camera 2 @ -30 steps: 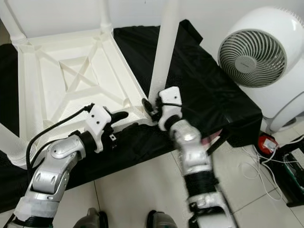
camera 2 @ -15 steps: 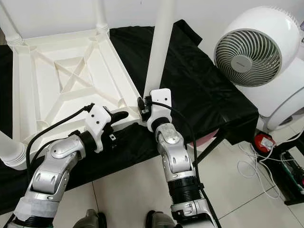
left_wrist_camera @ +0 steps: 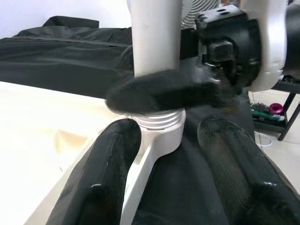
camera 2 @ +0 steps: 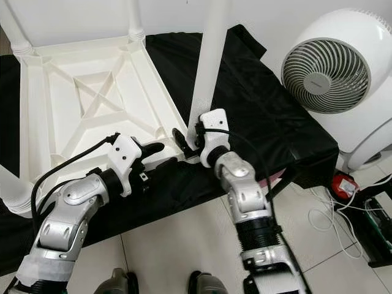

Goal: Building children table

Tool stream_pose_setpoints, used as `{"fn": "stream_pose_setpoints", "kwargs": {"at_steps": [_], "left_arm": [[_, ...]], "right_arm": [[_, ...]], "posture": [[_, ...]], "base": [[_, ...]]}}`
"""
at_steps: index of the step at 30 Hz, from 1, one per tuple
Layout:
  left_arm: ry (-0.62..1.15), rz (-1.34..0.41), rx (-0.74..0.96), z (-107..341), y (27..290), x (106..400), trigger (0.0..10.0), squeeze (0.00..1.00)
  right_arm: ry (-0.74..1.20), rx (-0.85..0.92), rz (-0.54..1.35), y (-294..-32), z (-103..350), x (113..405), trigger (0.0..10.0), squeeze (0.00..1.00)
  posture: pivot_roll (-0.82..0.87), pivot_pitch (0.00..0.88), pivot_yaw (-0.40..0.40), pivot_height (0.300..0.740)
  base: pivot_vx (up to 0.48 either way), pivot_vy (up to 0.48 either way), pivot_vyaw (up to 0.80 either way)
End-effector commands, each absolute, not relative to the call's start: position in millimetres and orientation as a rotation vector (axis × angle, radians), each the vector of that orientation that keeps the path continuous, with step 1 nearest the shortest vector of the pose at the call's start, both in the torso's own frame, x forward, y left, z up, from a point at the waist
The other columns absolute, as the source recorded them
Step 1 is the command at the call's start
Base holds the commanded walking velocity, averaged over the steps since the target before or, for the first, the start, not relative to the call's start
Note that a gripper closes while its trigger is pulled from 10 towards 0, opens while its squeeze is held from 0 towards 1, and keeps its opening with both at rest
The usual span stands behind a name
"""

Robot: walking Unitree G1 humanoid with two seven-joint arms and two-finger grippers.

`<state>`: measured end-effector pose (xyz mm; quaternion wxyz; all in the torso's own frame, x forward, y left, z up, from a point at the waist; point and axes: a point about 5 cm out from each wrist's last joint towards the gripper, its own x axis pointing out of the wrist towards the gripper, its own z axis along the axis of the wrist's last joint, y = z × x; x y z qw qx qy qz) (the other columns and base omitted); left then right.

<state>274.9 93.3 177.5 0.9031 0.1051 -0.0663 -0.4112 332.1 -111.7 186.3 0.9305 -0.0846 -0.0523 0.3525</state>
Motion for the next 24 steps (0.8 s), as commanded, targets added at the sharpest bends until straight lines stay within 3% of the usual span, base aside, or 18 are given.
{"fn": "stream_pose_setpoints", "kwargs": {"at_steps": [1, 10, 24], "left_arm": [[-0.133, -0.761, 0.207, 176.2, 95.3, 278.4, 10.0, 0.0], [-0.127, -0.777, 0.208, 176.4, 94.9, 278.4, 10.0, 0.0], [-0.13, -0.796, 0.206, 177.1, 92.1, 279.1, 10.0, 0.0]], "right_arm": [[-0.109, -0.22, 0.851, -115.3, 184.4, 330.6, 10.0, 0.0], [-0.087, -0.317, 0.984, -130.5, 184.5, 341.7, 10.0, 0.0], [-0.03, -0.406, 1.032, -138.2, 176.0, 359.6, 10.0, 0.0]], "posture": [[0.02, 0.127, -0.029, 0.74], [0.02, 0.132, -0.016, 0.74], [0.01, 0.127, -0.001, 0.74]], "base": [[0.0, 0.0, 0.0], [0.0, 0.0, 0.0], [0.0, 0.0, 0.0]]}}
